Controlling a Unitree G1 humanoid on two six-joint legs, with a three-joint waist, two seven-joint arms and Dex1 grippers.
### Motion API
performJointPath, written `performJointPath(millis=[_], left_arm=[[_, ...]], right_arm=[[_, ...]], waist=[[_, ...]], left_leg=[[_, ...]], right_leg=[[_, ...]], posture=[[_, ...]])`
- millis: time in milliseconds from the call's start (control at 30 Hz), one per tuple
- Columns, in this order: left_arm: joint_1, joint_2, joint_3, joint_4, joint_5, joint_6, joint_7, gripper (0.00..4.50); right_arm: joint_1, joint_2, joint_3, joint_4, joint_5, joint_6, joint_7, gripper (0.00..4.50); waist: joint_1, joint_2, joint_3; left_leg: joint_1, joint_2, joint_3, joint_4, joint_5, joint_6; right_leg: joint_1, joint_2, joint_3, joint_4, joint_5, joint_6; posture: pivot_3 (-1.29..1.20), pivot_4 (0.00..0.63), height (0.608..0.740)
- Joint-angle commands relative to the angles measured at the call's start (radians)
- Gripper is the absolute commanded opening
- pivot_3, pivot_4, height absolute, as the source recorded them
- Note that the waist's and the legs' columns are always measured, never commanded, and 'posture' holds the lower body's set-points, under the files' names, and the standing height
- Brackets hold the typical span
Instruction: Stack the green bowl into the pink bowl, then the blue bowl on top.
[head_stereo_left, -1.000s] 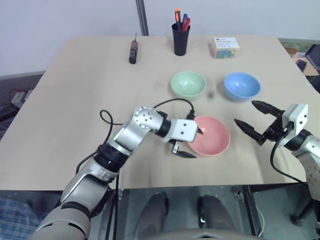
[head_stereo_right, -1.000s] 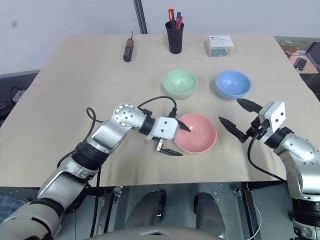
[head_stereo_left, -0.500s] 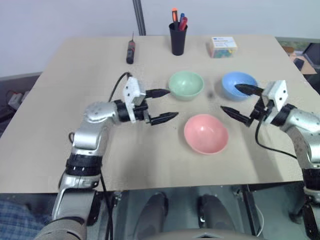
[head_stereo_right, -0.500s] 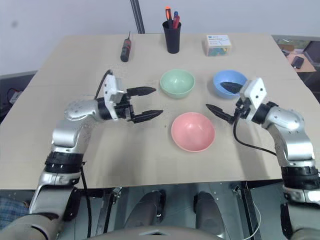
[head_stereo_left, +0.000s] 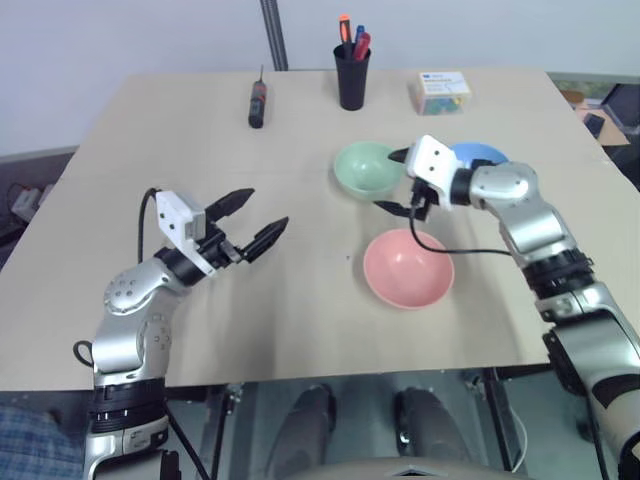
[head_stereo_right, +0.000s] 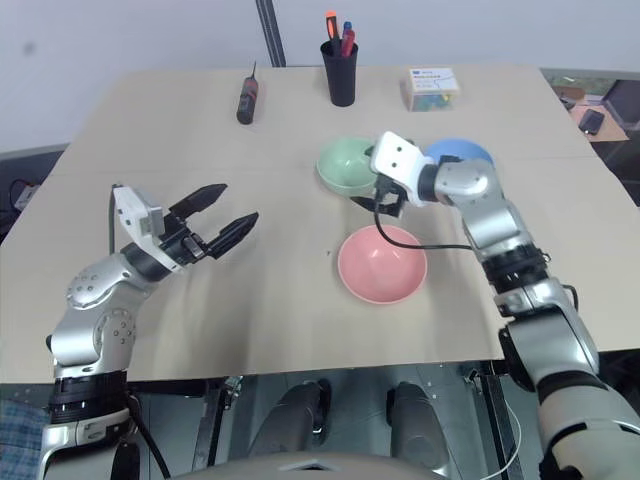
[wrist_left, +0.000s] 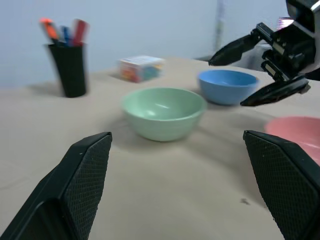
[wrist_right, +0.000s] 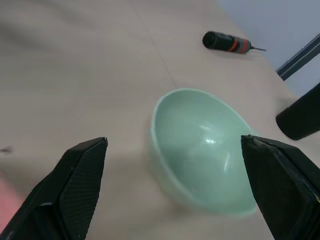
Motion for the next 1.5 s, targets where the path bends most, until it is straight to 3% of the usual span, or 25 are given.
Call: performJointPath(millis=[33,333,667,767,833,867,933,1067,1300,1500], left_arm=[[0.033,0.005,0.029,-0.043,0.0,-0.042,0.03,4.45],[0.092,0.008,0.067,-0.128,-0.09,-0.033,0.058,4.45],[0.134,0.022,0.068,-0.166,-0.121,-0.018,0.07,4.45],[0.13,0.023,0.068,-0.16,-0.121,-0.021,0.079,4.5],[0.124,0.023,0.067,-0.156,-0.125,-0.021,0.084,4.5],[0.122,0.023,0.066,-0.153,-0.124,-0.023,0.085,4.5],[0.12,0.024,0.06,-0.152,-0.124,-0.024,0.083,4.5],[0.118,0.025,0.053,-0.154,-0.127,-0.022,0.08,4.5],[0.113,0.028,0.039,-0.143,-0.13,-0.02,0.06,4.5],[0.089,0.03,0.005,-0.123,-0.139,-0.023,-0.002,4.5]], right_arm=[[-0.123,0.053,0.03,0.139,-0.075,-0.042,-0.049,4.5],[-0.276,0.182,0.077,0.492,-0.183,-0.166,-0.081,4.5],[-0.331,0.261,0.076,0.674,-0.242,-0.205,-0.106,4.5],[-0.338,0.266,0.071,0.695,-0.251,-0.212,-0.109,3.68],[-0.34,0.267,0.067,0.702,-0.255,-0.217,-0.108,2.92],[-0.34,0.268,0.066,0.703,-0.256,-0.219,-0.108,2.3],[-0.34,0.268,0.064,0.703,-0.257,-0.224,-0.106,1.9],[-0.339,0.265,0.064,0.687,-0.261,-0.241,-0.11,0.16],[-0.328,0.235,0.056,0.592,-0.25,-0.252,-0.057,0.03],[-0.235,0.122,0.034,0.251,-0.191,-0.122,0.13,0.03]], waist=[[-0.002,0.0,0.0],[-0.006,0.0,0.0],[-0.009,0.0,0.0],[-0.009,0.0,0.0],[-0.009,0.0,0.0],[-0.009,0.0,0.0],[-0.009,0.0,0.0],[-0.01,0.0,0.0],[-0.009,0.0,0.0],[-0.006,0.0,0.0]], left_leg=[[0.0,0.0,0.0,-0.001,0.0,0.0],[0.0,0.0,0.0,-0.005,0.0,0.0],[0.001,0.0,0.005,-0.012,0.001,-0.001],[0.001,0.0,0.006,-0.012,0.001,-0.001],[0.0,0.0,0.006,-0.012,0.001,-0.001],[0.001,0.0,0.006,-0.013,0.001,-0.001],[0.001,0.0,0.006,-0.013,0.001,-0.001],[0.001,0.0,0.007,-0.013,0.001,-0.001],[0.0,0.0,0.007,-0.013,0.001,-0.001],[0.0,0.0,0.007,-0.013,0.001,-0.001]], right_leg=[[0.0,0.0,0.0,0.0,0.0,0.0],[-0.001,0.0,0.001,-0.001,0.0,-0.001],[-0.008,0.0,0.006,0.0,0.0,-0.001],[-0.008,0.0,0.007,0.0,0.001,-0.001],[-0.008,0.0,0.007,0.0,0.001,-0.001],[-0.008,0.0,0.007,0.0,0.0,-0.001],[-0.008,0.001,0.007,0.0,0.001,-0.001],[-0.009,0.001,0.008,0.0,0.001,-0.001],[-0.009,0.001,0.008,0.0,0.001,-0.001],[-0.009,0.001,0.008,0.0,0.001,-0.001]], posture=[[0.0,0.15,0.74],[0.0,0.15,0.74],[0.0,0.15,0.74],[0.0,0.15,0.74],[0.0,0.15,0.74],[0.0,0.15,0.74],[0.0,0.15,0.74],[0.0,0.15,0.74],[0.0,0.15,0.74],[0.0,0.15,0.74]])
